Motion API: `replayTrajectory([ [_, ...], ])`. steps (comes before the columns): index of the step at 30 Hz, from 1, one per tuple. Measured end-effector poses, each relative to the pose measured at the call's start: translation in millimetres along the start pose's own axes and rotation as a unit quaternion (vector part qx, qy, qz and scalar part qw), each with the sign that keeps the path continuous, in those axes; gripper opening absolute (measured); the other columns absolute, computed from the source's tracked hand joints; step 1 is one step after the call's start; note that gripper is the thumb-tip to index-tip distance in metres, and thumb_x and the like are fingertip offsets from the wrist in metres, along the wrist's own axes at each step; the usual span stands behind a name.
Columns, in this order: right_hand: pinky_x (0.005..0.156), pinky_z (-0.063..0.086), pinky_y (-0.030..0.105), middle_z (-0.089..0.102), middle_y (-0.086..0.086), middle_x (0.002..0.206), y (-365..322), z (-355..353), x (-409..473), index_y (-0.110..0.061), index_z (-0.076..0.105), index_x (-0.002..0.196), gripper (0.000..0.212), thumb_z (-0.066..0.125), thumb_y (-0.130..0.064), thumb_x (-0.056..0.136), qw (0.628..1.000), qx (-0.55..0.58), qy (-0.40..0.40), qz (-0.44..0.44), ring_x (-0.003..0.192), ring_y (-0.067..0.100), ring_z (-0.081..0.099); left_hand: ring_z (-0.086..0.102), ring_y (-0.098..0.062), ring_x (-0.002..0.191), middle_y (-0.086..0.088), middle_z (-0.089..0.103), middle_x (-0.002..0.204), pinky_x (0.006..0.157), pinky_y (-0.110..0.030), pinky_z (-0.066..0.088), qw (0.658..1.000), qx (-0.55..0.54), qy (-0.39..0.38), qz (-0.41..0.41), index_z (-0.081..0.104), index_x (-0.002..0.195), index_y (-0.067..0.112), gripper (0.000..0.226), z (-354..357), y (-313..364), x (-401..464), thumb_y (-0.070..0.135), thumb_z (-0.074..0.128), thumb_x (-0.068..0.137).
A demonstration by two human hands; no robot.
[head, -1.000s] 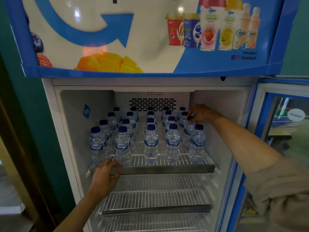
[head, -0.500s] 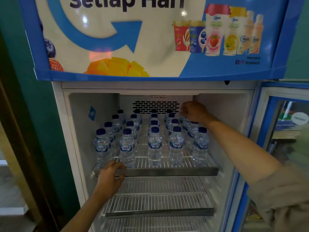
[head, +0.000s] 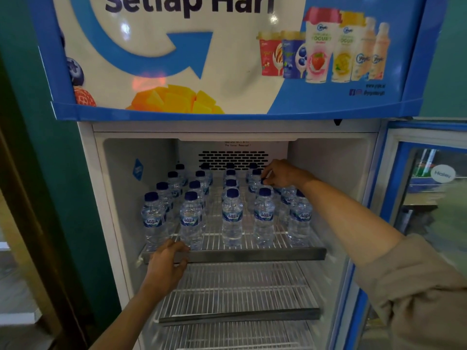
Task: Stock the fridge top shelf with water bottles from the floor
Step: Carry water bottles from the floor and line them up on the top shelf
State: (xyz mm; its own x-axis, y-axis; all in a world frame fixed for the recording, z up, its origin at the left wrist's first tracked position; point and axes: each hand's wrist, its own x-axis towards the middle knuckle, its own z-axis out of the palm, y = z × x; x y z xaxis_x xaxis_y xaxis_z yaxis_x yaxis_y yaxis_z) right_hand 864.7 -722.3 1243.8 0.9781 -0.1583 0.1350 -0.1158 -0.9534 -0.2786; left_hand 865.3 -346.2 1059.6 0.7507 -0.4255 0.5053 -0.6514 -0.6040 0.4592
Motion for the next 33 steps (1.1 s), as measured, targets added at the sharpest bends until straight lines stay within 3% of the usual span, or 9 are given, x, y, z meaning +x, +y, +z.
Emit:
replayTrajectory([
  [5, 0.089, 0.058, 0.037, 0.072, 0.012, 0.101, -4.6, 0.8, 2.0, -0.014, 0.071, 0.109, 0.024, 0.076, -0.022, 0.087, 0.999, 0.039, -0.011, -0.009, 0.090, 0.023, 0.072, 0.052, -0.012, 0.079, 0.002, 0.057, 0.096, 0.068, -0.027, 0.037, 1.000, 0.003, -0.005, 0.000, 0.069, 0.098, 0.018, 0.024, -2.0, 1.3, 0.5, 0.005, 0.072, 0.078],
  [9, 0.085, 0.060, 0.037, 0.071, 0.009, 0.101, -5.1, 1.9, 4.3, -0.016, 0.071, 0.106, 0.021, 0.076, -0.023, 0.087, 0.999, 0.035, -0.006, -0.004, 0.085, 0.022, 0.072, 0.053, -0.011, 0.077, 0.005, 0.057, 0.094, 0.063, -0.019, 0.036, 1.000, -0.003, -0.006, 0.003, 0.068, 0.096, 0.020, 0.026, -2.4, 2.0, -0.9, 0.003, 0.073, 0.076],
  [14, 0.066, 0.052, 0.017, 0.073, 0.002, 0.095, -0.7, -3.3, 3.8, -0.018, 0.074, 0.104, 0.026, 0.080, -0.031, 0.082, 0.999, 0.029, -0.005, 0.013, 0.080, 0.011, 0.070, 0.054, -0.011, 0.077, 0.005, 0.056, 0.094, 0.062, -0.018, 0.034, 1.000, 0.000, -0.004, 0.000, 0.068, 0.096, 0.019, 0.026, -1.2, 0.7, -0.8, 0.003, 0.072, 0.076],
  [21, 0.089, 0.051, 0.027, 0.068, -0.007, 0.111, 7.0, -15.2, -1.5, -0.022, 0.074, 0.111, 0.039, 0.073, -0.050, 0.084, 0.999, 0.018, -0.019, 0.022, 0.098, 0.014, 0.064, 0.053, -0.011, 0.078, 0.005, 0.055, 0.095, 0.064, -0.023, 0.035, 1.000, 0.000, -0.001, -0.002, 0.068, 0.096, 0.019, 0.027, -0.8, 1.6, -0.1, 0.002, 0.072, 0.076],
  [24, 0.084, 0.049, 0.028, 0.066, 0.002, 0.121, 18.7, -24.5, -4.8, -0.016, 0.068, 0.116, 0.049, 0.063, -0.057, 0.089, 0.997, -0.057, -0.005, 0.046, 0.098, 0.019, 0.060, 0.053, -0.011, 0.078, 0.005, 0.055, 0.095, 0.066, -0.025, 0.035, 1.000, 0.001, 0.001, 0.001, 0.068, 0.096, 0.019, 0.027, -0.4, 0.6, 0.0, 0.002, 0.072, 0.075],
  [27, 0.092, 0.050, 0.033, 0.056, 0.006, 0.135, 37.6, -22.0, -12.9, -0.013, 0.057, 0.133, 0.068, 0.071, -0.056, 0.083, 0.984, -0.130, -0.046, 0.111, 0.113, 0.025, 0.057, 0.052, -0.011, 0.078, 0.004, 0.056, 0.096, 0.066, -0.026, 0.035, 1.000, 0.005, 0.000, -0.001, 0.068, 0.097, 0.019, 0.026, 0.4, 1.2, -0.3, 0.003, 0.072, 0.076],
  [33, 0.097, 0.048, 0.032, 0.050, 0.005, 0.140, 47.7, -22.4, -23.3, -0.021, 0.064, 0.120, 0.040, 0.076, -0.038, 0.085, 0.990, -0.105, -0.041, 0.081, 0.118, 0.024, 0.053, 0.052, -0.010, 0.078, 0.006, 0.055, 0.096, 0.066, -0.026, 0.035, 1.000, 0.005, 0.000, 0.005, 0.068, 0.097, 0.019, 0.027, 0.2, 0.4, 0.0, 0.003, 0.073, 0.076],
])
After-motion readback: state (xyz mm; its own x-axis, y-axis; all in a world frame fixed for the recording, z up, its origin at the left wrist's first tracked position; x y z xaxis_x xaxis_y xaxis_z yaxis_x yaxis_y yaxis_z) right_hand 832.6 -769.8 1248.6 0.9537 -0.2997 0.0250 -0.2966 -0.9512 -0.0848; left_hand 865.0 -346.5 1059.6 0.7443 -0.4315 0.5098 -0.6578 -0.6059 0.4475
